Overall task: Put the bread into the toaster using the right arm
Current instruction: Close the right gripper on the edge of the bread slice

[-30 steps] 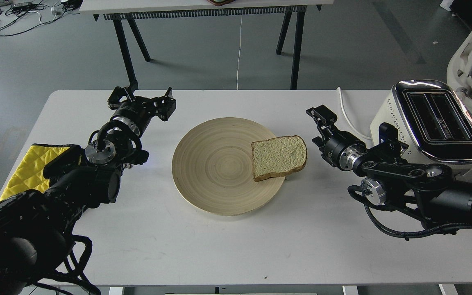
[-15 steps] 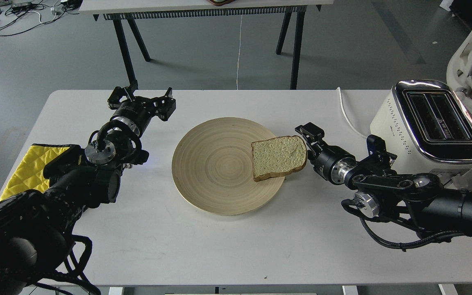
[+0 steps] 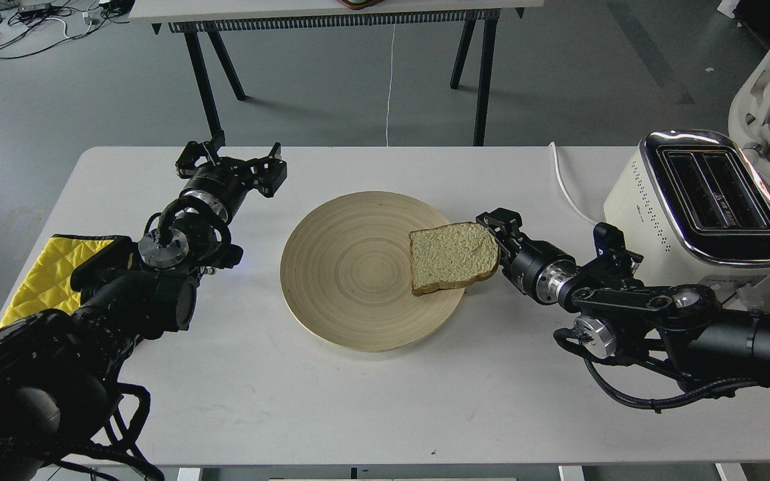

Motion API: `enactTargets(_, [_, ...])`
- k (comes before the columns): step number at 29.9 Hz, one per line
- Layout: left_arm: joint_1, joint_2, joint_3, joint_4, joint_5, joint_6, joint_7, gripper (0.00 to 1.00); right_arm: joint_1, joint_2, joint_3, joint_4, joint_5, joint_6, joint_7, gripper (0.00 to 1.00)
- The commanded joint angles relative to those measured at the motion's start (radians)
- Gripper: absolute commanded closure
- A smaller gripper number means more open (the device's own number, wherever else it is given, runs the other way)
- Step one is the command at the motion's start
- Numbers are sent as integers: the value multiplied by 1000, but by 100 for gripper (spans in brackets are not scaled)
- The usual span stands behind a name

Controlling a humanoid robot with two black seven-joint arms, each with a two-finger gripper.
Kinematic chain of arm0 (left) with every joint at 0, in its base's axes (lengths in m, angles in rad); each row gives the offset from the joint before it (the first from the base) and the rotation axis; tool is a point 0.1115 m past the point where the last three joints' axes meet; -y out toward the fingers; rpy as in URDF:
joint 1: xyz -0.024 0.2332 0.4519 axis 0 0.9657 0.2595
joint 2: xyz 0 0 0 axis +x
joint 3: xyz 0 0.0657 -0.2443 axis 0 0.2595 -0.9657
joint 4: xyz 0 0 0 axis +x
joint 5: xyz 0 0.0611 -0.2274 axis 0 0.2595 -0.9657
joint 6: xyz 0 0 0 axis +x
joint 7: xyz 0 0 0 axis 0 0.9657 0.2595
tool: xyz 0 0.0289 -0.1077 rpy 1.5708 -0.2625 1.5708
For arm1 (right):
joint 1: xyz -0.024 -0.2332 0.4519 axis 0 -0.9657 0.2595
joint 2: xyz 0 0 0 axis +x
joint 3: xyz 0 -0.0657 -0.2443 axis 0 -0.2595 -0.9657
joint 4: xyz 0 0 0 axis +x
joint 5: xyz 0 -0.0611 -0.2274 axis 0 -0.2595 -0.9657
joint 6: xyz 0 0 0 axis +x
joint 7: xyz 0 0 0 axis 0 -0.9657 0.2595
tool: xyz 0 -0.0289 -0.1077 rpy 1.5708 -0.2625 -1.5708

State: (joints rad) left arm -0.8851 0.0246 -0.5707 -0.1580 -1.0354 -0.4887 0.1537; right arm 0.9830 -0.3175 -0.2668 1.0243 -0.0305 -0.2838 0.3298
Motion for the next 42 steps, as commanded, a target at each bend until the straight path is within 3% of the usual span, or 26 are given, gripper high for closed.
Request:
enactTargets(1, [0,0,0,0,0,0,0,0,0,0,0,0,0,0,0,46])
enactTargets(22, [0,0,0,0,0,0,1,0,-3,-2,0,0,-2,5,2,74])
enactTargets(42, [0,0,0,0,0,0,0,0,13,-6,9,13,0,8,3,83])
